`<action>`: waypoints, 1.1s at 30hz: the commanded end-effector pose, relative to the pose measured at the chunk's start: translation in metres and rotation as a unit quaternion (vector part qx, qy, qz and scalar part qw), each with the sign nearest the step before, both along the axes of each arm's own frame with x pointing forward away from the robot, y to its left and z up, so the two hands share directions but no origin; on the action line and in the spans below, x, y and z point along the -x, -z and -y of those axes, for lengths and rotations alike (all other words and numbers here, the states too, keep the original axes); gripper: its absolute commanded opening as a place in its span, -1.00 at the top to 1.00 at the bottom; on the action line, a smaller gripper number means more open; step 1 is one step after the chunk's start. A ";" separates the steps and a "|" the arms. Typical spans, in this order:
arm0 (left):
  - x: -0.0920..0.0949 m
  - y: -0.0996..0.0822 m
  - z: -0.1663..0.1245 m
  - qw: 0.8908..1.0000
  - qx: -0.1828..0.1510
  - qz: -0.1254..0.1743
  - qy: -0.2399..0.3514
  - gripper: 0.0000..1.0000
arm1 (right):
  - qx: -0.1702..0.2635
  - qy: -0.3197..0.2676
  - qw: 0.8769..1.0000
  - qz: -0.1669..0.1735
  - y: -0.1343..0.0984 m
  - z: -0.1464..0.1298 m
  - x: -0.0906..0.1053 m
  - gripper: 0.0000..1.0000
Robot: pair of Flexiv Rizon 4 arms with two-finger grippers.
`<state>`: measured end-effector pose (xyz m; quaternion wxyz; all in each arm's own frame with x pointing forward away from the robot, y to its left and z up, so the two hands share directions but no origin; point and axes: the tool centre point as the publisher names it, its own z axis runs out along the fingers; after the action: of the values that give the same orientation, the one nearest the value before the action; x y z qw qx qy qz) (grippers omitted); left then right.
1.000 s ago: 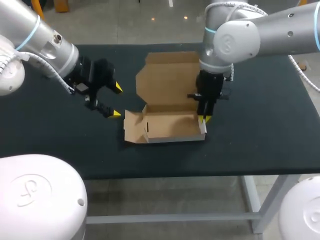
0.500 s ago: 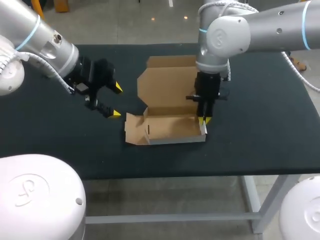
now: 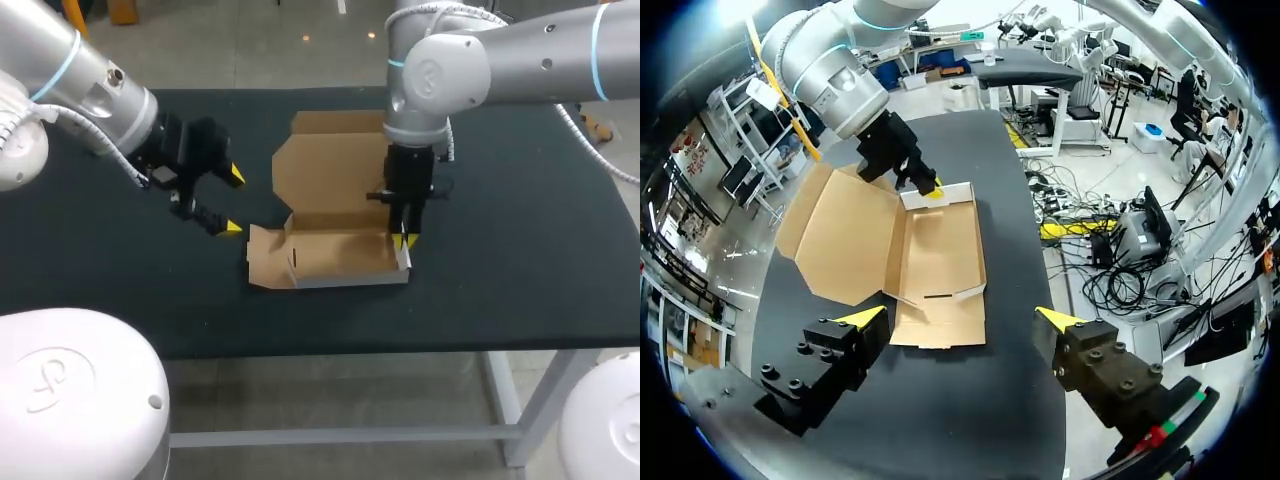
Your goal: Assemble the packaging by folding the flat box into shape, placing the metal phone stand inside, and closing the box properly
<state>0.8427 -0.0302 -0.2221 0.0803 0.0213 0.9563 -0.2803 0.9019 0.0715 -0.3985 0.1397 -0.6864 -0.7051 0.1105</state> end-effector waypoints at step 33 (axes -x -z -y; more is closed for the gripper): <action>0.000 -0.001 0.000 1.000 -0.003 -0.001 0.000 -1.00 | 0.022 0.030 0.995 0.093 0.012 -0.002 0.001 0.72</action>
<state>0.8428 -0.0304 -0.2221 0.0804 0.0213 0.9563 -0.2802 0.9011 0.0721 -0.4045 0.0632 -0.7168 -0.6918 0.0605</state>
